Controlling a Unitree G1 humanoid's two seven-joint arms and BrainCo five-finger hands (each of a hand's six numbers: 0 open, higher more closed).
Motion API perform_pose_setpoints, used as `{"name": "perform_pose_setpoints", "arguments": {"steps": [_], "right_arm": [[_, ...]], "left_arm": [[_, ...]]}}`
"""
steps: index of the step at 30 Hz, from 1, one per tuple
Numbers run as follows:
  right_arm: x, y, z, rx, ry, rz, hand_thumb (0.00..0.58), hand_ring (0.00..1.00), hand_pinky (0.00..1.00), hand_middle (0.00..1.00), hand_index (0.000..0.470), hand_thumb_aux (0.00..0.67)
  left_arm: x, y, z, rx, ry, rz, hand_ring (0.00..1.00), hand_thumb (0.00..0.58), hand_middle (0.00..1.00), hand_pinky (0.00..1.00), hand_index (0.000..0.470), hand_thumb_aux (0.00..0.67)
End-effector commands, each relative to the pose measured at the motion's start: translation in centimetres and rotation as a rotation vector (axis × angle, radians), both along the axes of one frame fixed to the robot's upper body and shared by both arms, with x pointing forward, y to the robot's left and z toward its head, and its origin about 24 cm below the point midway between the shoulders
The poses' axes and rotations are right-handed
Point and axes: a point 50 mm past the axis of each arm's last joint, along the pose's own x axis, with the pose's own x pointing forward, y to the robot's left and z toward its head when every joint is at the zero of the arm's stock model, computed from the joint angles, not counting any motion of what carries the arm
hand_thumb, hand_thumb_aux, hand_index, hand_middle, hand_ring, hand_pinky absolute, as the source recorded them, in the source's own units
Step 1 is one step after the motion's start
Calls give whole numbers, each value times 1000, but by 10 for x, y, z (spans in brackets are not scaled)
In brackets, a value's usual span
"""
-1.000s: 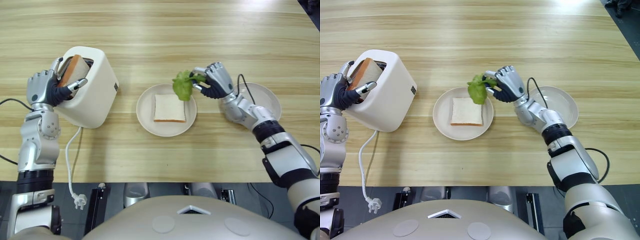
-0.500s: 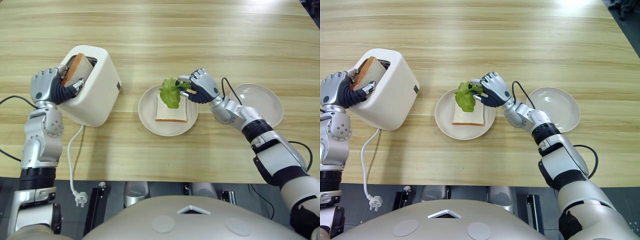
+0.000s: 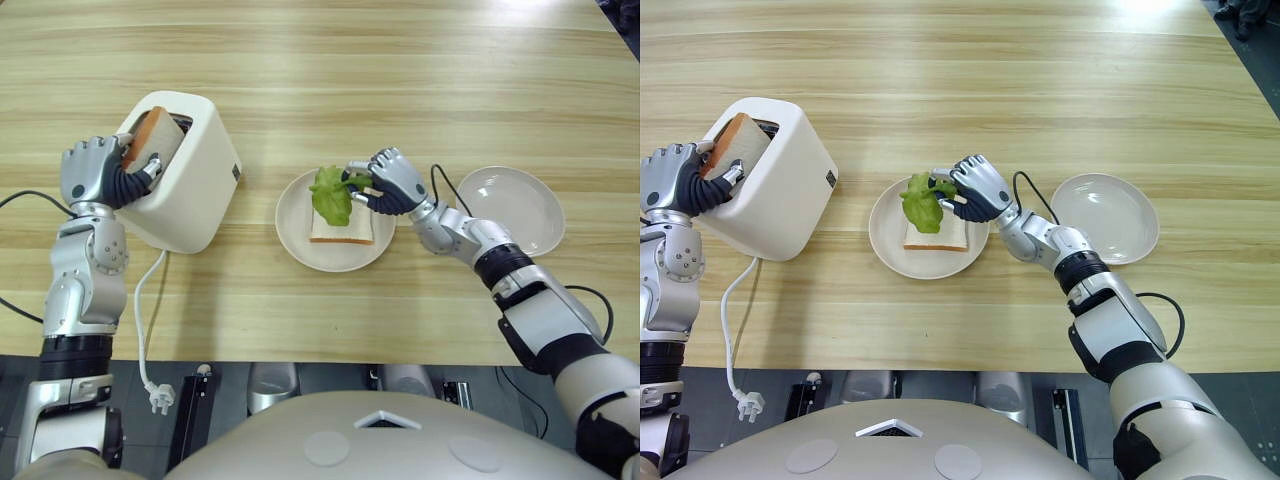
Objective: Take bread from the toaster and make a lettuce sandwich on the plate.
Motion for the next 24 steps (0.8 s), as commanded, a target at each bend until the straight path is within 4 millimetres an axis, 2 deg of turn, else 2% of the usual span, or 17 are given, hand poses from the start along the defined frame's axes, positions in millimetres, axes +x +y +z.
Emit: {"name": "perform_pose_setpoints", "arguments": {"steps": [1,6,10,24], "right_arm": [[-3,2,-7,-23,36,15,580,1000,1000,1000,460,670],[-3,2,-10,-26,52,11,580,1000,1000,1000,460,670],[-4,3,-12,-30,65,9,580,1000,1000,1000,460,670],[-7,0,-42,-197,275,-11,580,1000,1000,1000,460,670]], "left_arm": [[0,-6,11,49,-32,-24,1000,580,1000,1000,460,670],[-2,-6,35,118,-114,-10,1000,580,1000,1000,460,670],[-3,-5,46,151,-150,-4,1000,580,1000,1000,460,670],[-6,-3,43,142,-140,5,1000,580,1000,1000,460,670]]}}
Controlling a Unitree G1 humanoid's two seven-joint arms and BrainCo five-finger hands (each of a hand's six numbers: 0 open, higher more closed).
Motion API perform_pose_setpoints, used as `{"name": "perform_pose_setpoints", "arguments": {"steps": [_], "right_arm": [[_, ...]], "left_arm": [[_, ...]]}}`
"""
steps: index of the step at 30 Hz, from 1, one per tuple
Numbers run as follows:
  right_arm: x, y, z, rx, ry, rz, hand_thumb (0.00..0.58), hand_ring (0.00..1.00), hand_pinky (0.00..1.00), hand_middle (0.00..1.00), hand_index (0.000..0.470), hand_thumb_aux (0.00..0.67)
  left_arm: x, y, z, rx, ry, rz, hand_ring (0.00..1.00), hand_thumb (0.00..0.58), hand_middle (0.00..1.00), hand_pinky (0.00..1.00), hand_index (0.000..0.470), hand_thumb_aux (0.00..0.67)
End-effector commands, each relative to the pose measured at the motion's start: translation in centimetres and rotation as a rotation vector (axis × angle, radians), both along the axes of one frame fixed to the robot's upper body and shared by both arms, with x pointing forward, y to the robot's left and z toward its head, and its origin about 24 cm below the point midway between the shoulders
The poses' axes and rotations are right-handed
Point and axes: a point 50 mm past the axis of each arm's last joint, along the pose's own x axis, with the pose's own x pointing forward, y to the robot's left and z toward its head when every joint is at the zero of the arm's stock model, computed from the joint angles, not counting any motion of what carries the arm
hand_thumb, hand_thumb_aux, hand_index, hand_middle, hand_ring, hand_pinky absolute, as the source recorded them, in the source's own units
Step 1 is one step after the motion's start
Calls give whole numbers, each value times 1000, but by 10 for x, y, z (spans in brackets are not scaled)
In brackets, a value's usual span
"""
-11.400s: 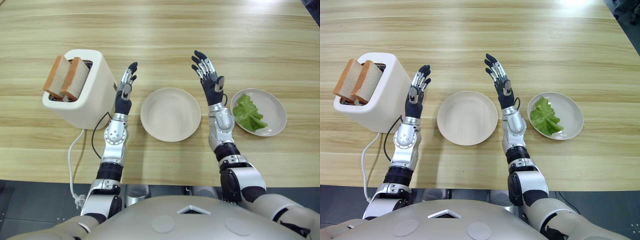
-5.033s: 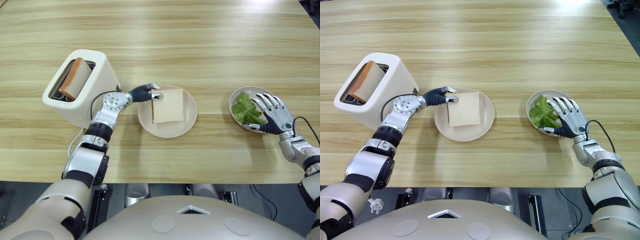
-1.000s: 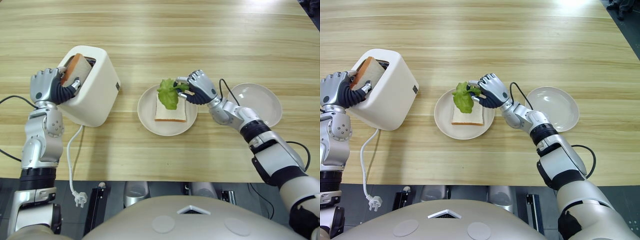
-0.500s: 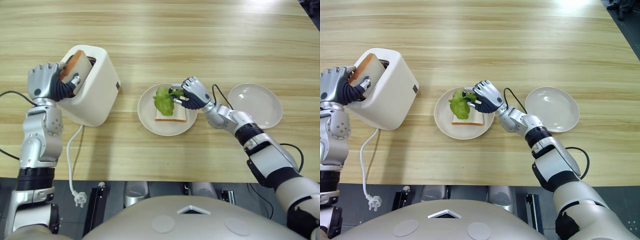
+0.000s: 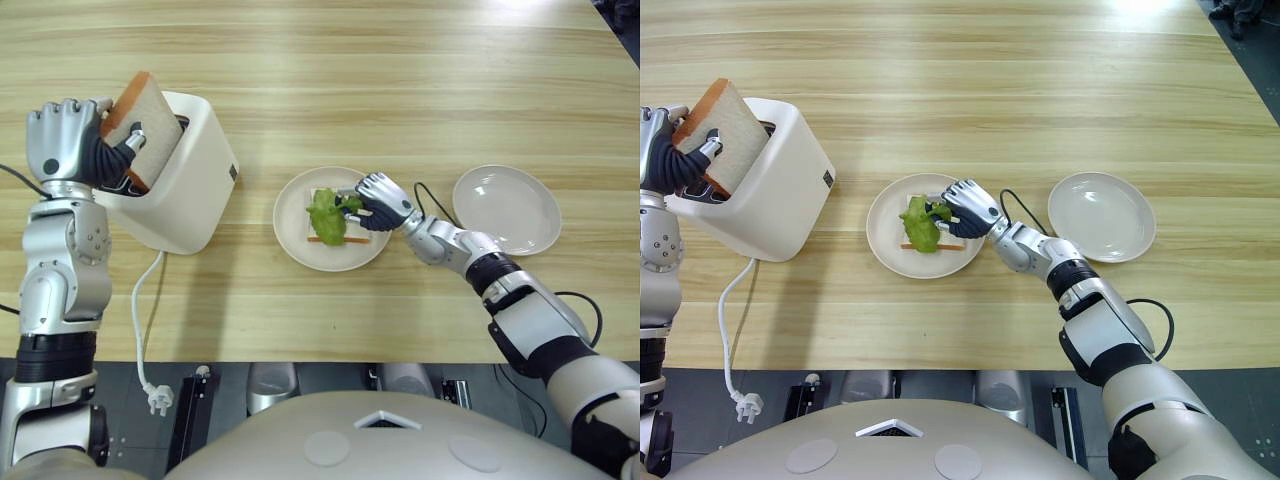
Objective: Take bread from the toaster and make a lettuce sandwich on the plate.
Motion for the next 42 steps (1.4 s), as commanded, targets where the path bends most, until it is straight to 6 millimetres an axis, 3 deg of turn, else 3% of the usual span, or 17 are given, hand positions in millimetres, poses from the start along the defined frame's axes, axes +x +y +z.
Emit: {"name": "perform_pose_setpoints", "arguments": {"steps": [1,6,7,8,9,10,11,20,25,30,31,34,35,38,42], "right_arm": [[-1,-5,-12,-77,72,-26,580,1000,1000,1000,460,670],[6,-10,-13,-135,91,-66,580,1000,1000,1000,460,670],[7,-12,-12,-132,86,-76,570,1000,1000,1000,400,583],[8,-13,-10,-129,82,-84,532,933,933,933,328,478],[10,-15,-9,-125,79,-91,532,933,933,933,328,478],[11,-17,-7,-118,76,-99,415,886,886,886,215,313],[11,-19,-5,-111,72,-107,0,855,855,855,0,0],[16,-25,5,-81,43,-128,0,827,827,827,0,0],[21,-26,18,-51,-2,-131,0,824,824,824,0,0],[29,-38,42,18,-87,-173,0,800,800,800,0,0],[30,-42,48,35,-108,-186,0,733,733,733,0,0],[31,-55,62,109,-160,-230,0,255,255,255,0,0],[30,-59,66,134,-175,-244,0,35,35,35,0,0],[25,-70,74,212,-223,-272,0,0,0,0,0,0],[11,-74,71,298,-217,-243,0,0,0,0,0,0]], "left_arm": [[-3,4,2,-1,-18,19,1000,580,1000,1000,460,670],[-9,4,23,33,-150,33,1000,580,1000,1000,460,670],[-10,4,26,36,-170,33,1000,580,1000,1000,460,670],[-12,3,29,37,-187,28,1000,580,1000,1000,460,670],[-13,2,30,35,-198,23,1000,580,1000,1000,460,670],[-14,2,32,36,-204,20,1000,580,1000,1000,460,670],[-15,2,32,37,-207,19,1000,580,1000,1000,460,670],[-24,1,52,37,-313,-5,1000,580,1000,1000,460,670],[-16,-27,45,-94,-272,-193,1000,580,1000,1000,460,670],[-1,-65,35,-295,-157,-455,1000,580,1000,1000,460,670],[3,-75,34,-348,-119,-527,1000,580,1000,1000,460,670],[18,-105,23,-541,54,-762,1000,580,1000,1000,460,670],[24,-114,15,-588,149,-831,1000,580,1000,1000,460,670],[41,-132,-14,-711,429,-984,1000,580,1000,1000,460,670],[68,-140,-42,-815,692,-1022,1000,580,1000,1000,460,670]]}}
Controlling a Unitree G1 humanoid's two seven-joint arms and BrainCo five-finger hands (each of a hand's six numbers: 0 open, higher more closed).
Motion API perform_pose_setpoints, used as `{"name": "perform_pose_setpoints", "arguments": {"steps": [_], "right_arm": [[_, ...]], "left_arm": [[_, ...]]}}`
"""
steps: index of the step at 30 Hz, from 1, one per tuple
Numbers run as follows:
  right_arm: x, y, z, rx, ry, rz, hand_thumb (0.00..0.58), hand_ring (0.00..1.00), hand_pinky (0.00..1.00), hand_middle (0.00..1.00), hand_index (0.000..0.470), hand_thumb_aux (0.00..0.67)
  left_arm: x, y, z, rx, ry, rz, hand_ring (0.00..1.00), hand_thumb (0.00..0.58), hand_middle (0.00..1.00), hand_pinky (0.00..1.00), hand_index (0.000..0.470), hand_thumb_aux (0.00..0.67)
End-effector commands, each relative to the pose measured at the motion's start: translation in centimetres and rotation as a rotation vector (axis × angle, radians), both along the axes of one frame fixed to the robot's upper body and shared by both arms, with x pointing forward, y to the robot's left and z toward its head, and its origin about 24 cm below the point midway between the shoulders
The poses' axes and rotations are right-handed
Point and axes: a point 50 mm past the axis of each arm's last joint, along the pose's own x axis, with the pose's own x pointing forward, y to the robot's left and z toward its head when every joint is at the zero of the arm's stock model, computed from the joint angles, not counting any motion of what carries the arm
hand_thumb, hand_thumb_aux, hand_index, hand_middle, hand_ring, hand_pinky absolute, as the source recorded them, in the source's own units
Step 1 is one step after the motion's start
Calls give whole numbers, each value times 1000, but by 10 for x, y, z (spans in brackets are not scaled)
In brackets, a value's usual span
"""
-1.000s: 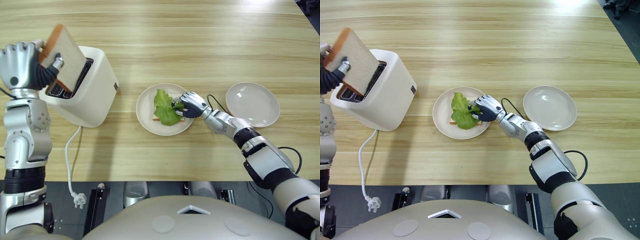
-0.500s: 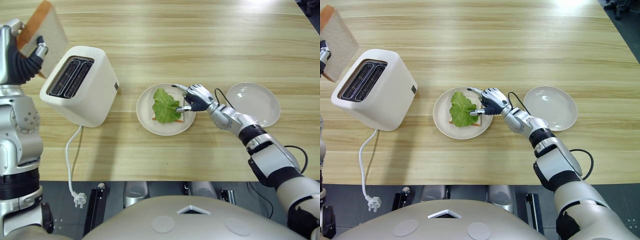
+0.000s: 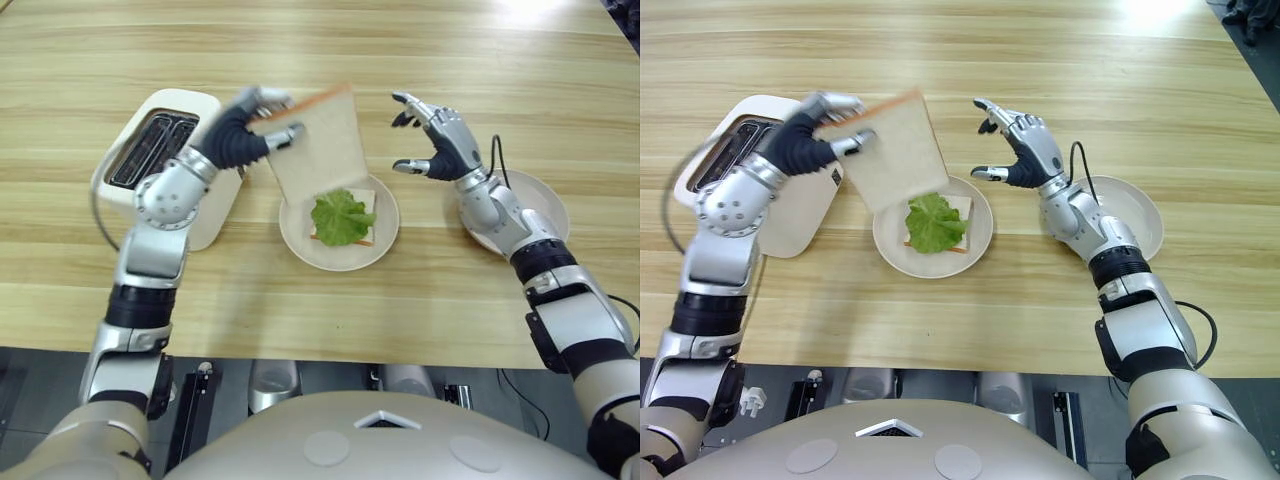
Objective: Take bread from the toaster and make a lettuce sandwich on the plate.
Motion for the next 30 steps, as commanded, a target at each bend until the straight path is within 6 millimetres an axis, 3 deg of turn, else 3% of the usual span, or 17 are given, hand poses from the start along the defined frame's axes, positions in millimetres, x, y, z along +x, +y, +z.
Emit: {"name": "perform_pose_setpoints", "arguments": {"steps": [1,9,15,22,30], "right_arm": [[-16,0,-4,69,-6,64,0,0,0,0,0,0],[-45,11,-12,1,-45,243,0,0,0,0,0,0],[-56,21,-24,-76,3,325,0,0,0,0,0,0],[-70,33,-39,-215,49,407,0,0,0,0,0,0],[-72,50,-53,-344,86,459,0,0,0,0,0,0]], "left_arm": [[24,-5,-26,5,230,-113,1000,580,1000,1000,460,670],[57,-18,-56,138,485,-184,1000,580,1000,1000,460,670],[70,-30,-54,152,531,-181,1000,580,1000,1000,460,670],[73,-33,-59,205,566,-150,1000,580,1000,1000,460,670],[66,-35,-77,239,599,-154,1000,580,1000,1000,460,670]]}}
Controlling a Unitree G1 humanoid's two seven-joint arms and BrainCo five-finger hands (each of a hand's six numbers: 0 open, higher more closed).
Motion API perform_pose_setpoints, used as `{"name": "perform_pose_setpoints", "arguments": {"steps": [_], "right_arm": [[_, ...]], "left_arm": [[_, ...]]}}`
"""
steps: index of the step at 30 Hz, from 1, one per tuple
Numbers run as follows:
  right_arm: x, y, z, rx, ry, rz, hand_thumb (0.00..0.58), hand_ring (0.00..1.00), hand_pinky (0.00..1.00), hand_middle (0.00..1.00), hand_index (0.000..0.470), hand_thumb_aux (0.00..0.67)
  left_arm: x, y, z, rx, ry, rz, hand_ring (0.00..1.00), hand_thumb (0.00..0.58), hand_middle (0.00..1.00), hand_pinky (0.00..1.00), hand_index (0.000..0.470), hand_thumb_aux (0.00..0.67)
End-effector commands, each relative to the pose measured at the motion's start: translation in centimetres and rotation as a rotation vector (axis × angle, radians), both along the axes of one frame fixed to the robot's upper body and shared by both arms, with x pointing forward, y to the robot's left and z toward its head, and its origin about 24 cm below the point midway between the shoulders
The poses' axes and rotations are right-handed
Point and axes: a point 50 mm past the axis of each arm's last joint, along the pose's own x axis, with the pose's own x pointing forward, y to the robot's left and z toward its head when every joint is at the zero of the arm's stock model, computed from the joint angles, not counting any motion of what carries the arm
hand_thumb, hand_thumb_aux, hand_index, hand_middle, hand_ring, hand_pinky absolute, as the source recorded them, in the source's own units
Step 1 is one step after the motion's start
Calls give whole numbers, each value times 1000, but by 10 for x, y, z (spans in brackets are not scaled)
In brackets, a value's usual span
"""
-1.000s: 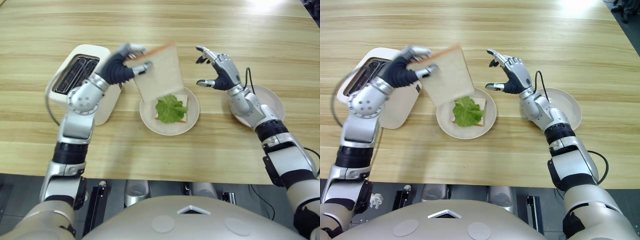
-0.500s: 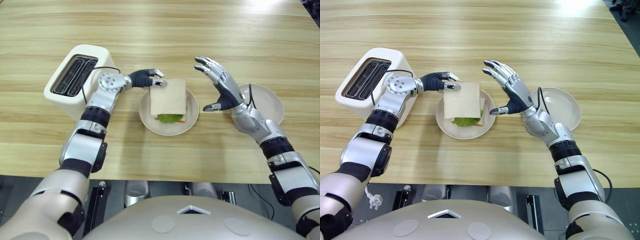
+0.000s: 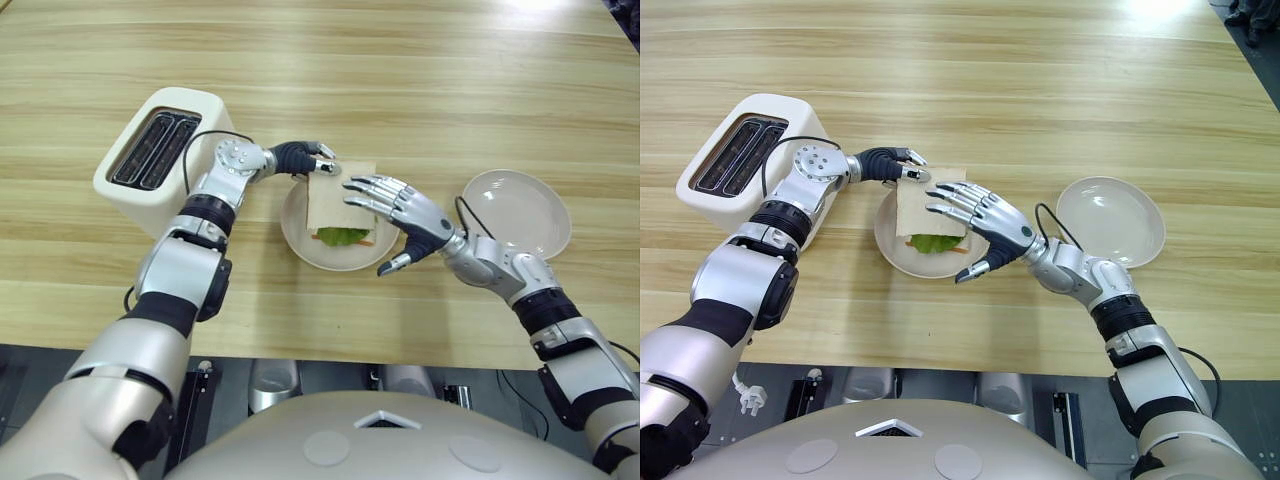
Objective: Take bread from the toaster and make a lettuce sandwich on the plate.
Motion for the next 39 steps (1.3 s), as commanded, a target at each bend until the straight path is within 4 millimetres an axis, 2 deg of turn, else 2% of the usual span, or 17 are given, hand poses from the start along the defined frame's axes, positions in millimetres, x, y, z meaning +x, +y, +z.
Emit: {"name": "perform_pose_setpoints", "arguments": {"steps": [1,8,15,23,24,25,26,27,28,34,37,39], "right_arm": [[1,9,-5,-71,5,27,0,0,0,0,0,0],[4,19,-17,-151,41,30,0,0,0,0,0,0],[7,26,-23,-199,81,18,0,0,0,0,0,0],[9,15,-53,-399,319,-49,0,0,0,0,0,0],[8,15,-55,-415,347,-45,0,0,0,0,0,0],[6,16,-58,-429,373,-38,0,0,0,0,0,0],[4,17,-59,-437,391,-31,0,0,0,0,0,0],[3,17,-59,-440,404,-27,0,0,0,0,0,0],[3,17,-59,-442,414,-23,0,0,0,0,0,0],[4,16,-55,-423,433,-24,0,0,0,0,0,0],[3,17,-54,-422,438,-21,0,0,0,0,0,0],[3,16,-54,-420,442,-24,0,0,0,0,0,0]], "left_arm": [[-6,-2,-13,32,24,-11,1000,580,1000,1000,460,670],[-9,-13,-21,47,-13,-16,1000,580,1000,1000,460,670],[-7,-21,-18,27,-75,5,1000,580,1000,1000,460,670],[-6,-22,-16,62,-117,-4,1000,580,1000,1000,460,670],[-6,-22,-15,70,-128,-4,1000,574,1000,1000,413,602],[-6,-22,-14,78,-142,-5,1000,523,1000,1000,316,460],[-5,-23,-13,91,-161,-6,1000,523,1000,1000,316,460],[-5,-23,-13,100,-177,-8,1000,349,1000,1000,170,247],[-4,-24,-12,109,-192,-8,1000,0,1000,1000,0,0],[0,-22,-5,232,-345,-15,1000,0,1000,1000,0,0],[6,-20,5,337,-507,7,1000,0,1000,1000,0,0],[18,-14,24,508,-765,68,1000,0,1000,1000,0,0]]}}
